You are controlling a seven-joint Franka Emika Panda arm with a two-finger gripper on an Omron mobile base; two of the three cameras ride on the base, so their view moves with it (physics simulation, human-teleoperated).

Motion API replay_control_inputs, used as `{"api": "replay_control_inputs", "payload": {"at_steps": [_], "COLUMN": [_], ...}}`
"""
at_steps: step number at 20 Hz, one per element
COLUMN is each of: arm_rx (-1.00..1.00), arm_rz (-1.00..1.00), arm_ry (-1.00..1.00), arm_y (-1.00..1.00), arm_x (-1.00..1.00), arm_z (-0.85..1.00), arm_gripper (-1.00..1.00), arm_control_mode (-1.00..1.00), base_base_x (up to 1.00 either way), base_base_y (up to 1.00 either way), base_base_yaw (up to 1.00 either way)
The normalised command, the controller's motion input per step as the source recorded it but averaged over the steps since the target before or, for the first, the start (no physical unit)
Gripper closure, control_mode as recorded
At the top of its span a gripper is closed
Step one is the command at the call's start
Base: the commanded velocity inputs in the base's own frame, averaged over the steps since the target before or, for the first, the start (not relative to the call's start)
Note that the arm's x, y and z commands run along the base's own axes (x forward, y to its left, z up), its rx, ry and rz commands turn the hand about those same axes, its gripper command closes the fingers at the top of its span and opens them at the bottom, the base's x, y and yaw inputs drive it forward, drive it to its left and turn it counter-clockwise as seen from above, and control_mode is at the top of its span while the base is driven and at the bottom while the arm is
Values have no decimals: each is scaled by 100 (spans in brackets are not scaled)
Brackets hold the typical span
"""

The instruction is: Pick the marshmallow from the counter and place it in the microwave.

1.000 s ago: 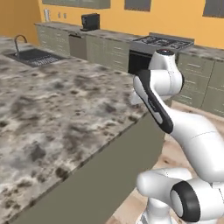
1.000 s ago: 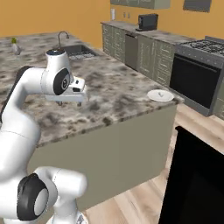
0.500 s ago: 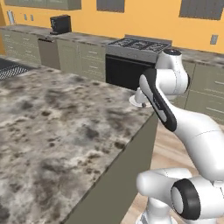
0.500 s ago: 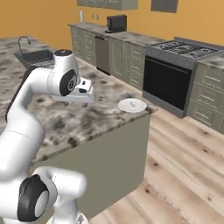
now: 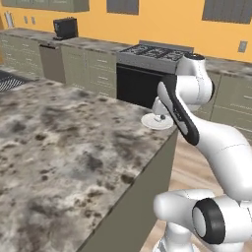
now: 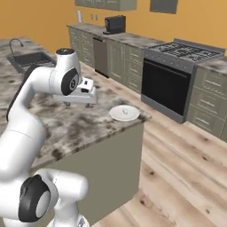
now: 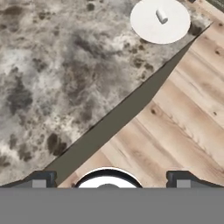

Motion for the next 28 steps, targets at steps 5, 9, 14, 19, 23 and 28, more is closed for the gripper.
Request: {"api": "replay_control_inputs", "payload": {"at_steps": [5,9,14,19,23,28], "arm_rx": [0,0,0,0,0,0], "arm_rz": [0,0,0,0,8,17], "arm_ry": [0,0,0,0,0,3], "arm_y": [0,0,0,0,0,15], "arm_x": [0,0,0,0,32,95], "arm_z": [0,0,0,0,-12,-59], "arm_gripper": [-100,-100,-100,-100,-100,-100], "arm_control_mode": [100,100,100,100,-100,-100], "base_base_x": [65,58,45,18,22,0], "base_base_y": [-65,-48,-13,-1,0,0], "base_base_yaw": [-3,-4,17,29,9,0]}}
